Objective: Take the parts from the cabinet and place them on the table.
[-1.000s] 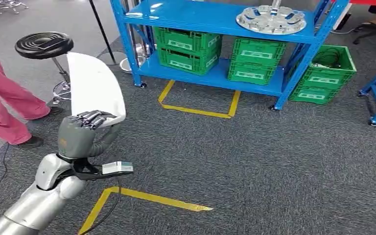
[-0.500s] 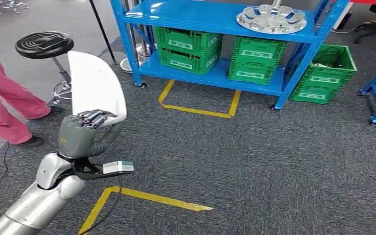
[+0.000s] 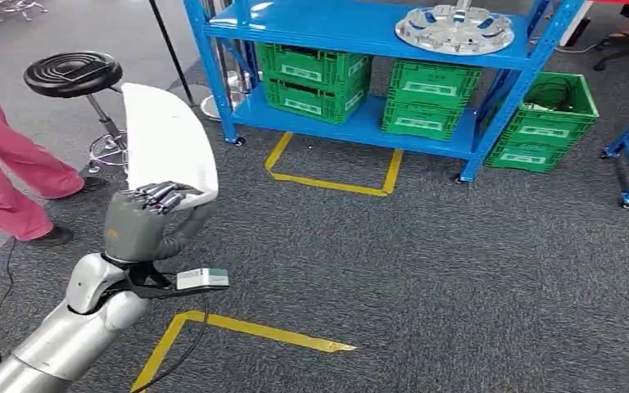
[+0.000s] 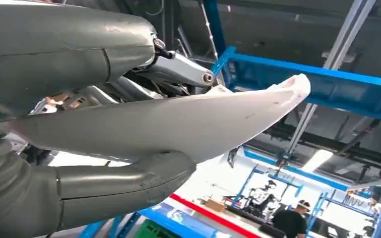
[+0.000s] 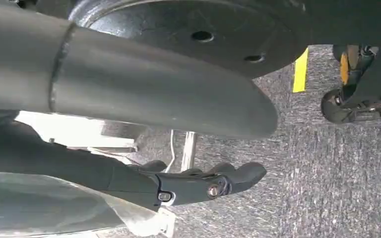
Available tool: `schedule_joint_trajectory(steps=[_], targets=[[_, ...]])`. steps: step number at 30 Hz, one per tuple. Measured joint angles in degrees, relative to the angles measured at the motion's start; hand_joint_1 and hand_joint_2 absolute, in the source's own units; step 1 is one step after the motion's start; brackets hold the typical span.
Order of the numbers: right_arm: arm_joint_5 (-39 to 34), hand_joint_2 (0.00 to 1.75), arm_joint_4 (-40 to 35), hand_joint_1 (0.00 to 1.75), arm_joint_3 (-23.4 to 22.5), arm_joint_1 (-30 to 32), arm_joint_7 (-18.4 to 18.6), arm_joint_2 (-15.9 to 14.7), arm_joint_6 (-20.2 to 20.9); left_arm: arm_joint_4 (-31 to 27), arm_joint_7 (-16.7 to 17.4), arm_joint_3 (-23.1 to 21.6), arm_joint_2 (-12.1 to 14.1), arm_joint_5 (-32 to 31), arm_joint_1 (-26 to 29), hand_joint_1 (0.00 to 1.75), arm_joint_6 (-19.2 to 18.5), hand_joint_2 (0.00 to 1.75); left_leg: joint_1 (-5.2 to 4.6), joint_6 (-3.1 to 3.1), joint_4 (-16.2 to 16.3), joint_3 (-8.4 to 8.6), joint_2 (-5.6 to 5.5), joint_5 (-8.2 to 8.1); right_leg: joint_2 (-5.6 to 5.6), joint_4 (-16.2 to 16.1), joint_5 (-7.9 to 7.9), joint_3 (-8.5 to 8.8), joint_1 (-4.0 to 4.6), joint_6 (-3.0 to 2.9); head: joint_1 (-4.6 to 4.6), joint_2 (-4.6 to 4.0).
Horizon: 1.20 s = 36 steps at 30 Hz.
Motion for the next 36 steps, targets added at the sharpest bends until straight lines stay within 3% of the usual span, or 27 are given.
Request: schedule_joint_trajectory(steps=[36], targets=[[1.18,0.00,-0.07,0.00,0.00,0.58,-1.77,0.04,-0.17,0.00,-0.87,0.83,0.00,0.37,1.50,1.75,0.00,1.75,0.00,-0.01,0.00,-0.36,0.00,0.00,-0.01,0.12,-0.01,-0.32,0.01,-0.01,0.00,0.00]])
